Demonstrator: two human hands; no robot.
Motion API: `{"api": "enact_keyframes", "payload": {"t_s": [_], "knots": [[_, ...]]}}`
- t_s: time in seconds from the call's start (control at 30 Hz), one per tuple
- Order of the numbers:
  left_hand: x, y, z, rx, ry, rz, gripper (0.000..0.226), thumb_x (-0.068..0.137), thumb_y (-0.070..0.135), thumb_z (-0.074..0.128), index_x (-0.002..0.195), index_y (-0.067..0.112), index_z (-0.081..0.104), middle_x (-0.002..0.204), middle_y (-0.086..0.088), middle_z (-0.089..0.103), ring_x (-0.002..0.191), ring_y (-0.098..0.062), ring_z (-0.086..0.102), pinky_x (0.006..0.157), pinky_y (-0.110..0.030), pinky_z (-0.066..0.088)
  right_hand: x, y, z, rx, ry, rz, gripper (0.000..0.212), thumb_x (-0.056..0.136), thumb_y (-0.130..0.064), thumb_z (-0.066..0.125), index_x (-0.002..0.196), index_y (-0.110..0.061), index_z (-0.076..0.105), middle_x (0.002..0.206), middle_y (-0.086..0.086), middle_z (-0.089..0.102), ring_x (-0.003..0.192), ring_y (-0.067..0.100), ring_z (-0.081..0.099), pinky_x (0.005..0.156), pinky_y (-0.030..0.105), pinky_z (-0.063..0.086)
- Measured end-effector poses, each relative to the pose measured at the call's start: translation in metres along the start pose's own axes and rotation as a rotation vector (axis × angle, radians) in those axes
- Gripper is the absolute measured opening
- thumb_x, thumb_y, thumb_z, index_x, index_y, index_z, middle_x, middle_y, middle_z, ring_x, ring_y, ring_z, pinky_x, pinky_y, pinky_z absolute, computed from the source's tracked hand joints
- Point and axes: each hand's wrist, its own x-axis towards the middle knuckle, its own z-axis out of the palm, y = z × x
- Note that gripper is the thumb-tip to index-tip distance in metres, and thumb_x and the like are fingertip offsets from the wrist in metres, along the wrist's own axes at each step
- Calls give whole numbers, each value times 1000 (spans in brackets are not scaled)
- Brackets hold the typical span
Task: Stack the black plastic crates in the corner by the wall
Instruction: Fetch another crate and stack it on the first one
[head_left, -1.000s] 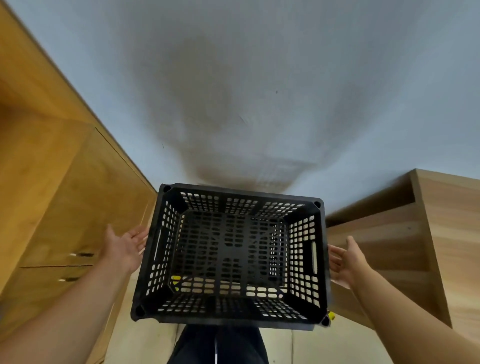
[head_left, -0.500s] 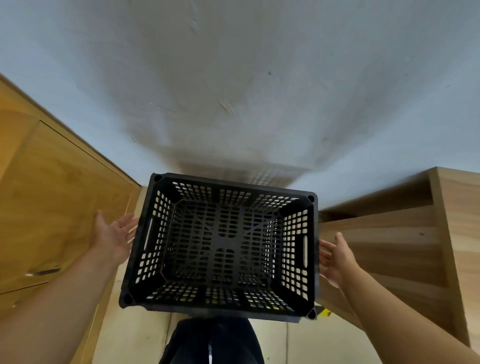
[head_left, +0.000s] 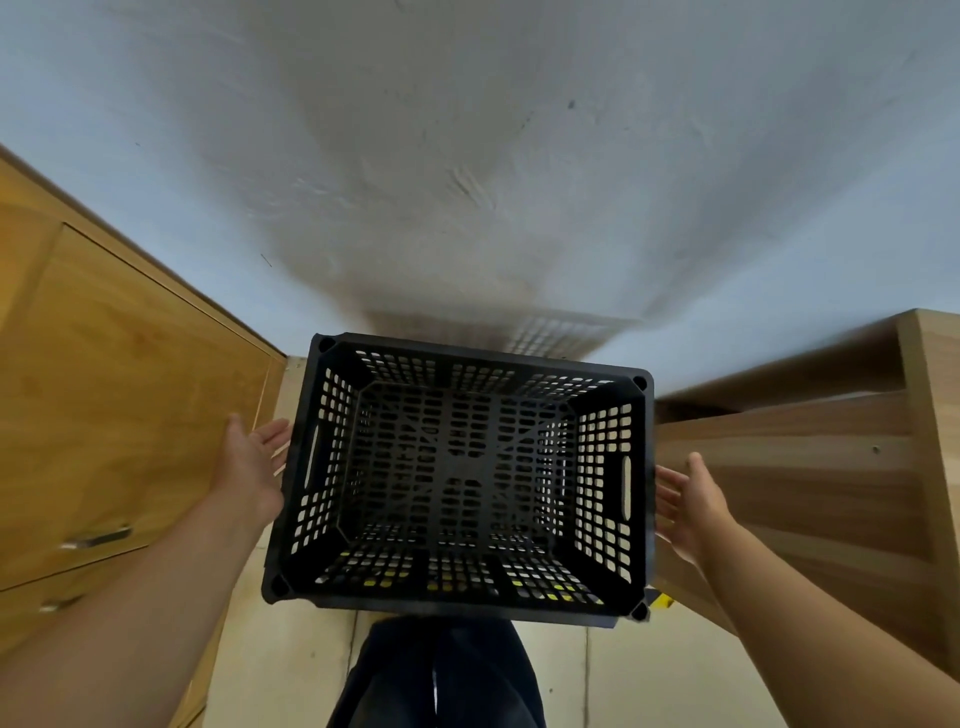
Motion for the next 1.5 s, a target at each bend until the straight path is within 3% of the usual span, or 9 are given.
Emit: {"api": "enact_keyframes", "payload": {"t_s": [0.37, 0.67, 0.87, 0.93, 1.03, 1.13, 1.27, 1.37, 1.5], "knots": [[-8, -6, 8, 77, -28, 29, 68, 98, 52, 10, 138, 9, 43, 144, -7, 45, 134, -22, 37, 105, -38, 30, -12, 3, 2, -41, 19, -46, 64, 98, -52, 23, 138, -5, 41, 140, 19, 47, 122, 34, 47, 103, 47, 34], [2, -1, -13, 107, -60, 49, 77, 92, 63, 12, 136, 9, 44, 143, -9, 46, 132, -27, 40, 113, -50, 24, -18, 10, 15, -116, -1, -66, 66, 97, -55, 23, 141, -8, 38, 142, 17, 45, 130, 34, 42, 103, 46, 33], [2, -2, -24, 181, -139, 83, 72, 95, 59, 10, 139, 9, 40, 145, -9, 43, 135, -25, 36, 113, -44, 23, -22, 20, 26, -162, -28, -117, 59, 99, -50, 25, 138, -10, 43, 130, 12, 53, 122, 30, 48, 91, 41, 37], [-4, -8, -23, 280, -193, 135, 63, 98, 53, 13, 135, 14, 45, 140, -7, 48, 130, -22, 41, 111, -42, 28, -20, 25, 23, -187, -41, -137, 58, 99, -49, 26, 141, -11, 40, 139, 13, 49, 129, 31, 43, 100, 43, 35], [-17, -29, -24, 574, -211, 263, 38, 101, 38, 23, 123, 23, 51, 132, -5, 52, 118, -22, 49, 96, -40, 39, -14, 40, 18, -253, 2, -205, 52, 98, -48, 31, 131, -13, 50, 126, 9, 57, 114, 27, 53, 94, 38, 40], [-11, -67, -44, 1051, -181, 513, 58, 100, 32, 30, 151, 20, 5, 160, 1, 0, 146, -19, 9, 118, -39, 15, -9, 69, 16, -453, 89, -362, 60, 89, -50, 37, 137, -15, 45, 141, 8, 49, 125, 26, 48, 107, 43, 37], [-4, -116, -70, 1448, -27, 756, 75, 97, 33, 38, 148, 10, -12, 155, -1, -23, 146, -18, -10, 119, -34, 4, -9, 126, 11, -886, 207, -566, 67, 98, -39, 37, 151, -9, 10, 158, 12, 14, 145, 29, 16, 118, 45, 17], [5, -134, -72, 1519, 96, 840, 84, 94, 39, 44, 146, 7, -13, 155, -6, -20, 145, -19, -13, 117, -33, -9, 2, 158, 6, -1045, 297, -630, 73, 98, -38, 38, 151, -5, 0, 160, 14, -2, 147, 26, -1, 118, 38, 7], [15, -143, -68, 1590, 245, 898, 92, 86, 43, 56, 148, 2, 2, 158, -15, 1, 146, -26, 1, 113, -32, -19, 19, 176, 15, -1216, 492, -719, 83, 95, -46, 41, 148, 2, 1, 158, 22, -1, 147, 30, -2, 119, 38, 5]]}}
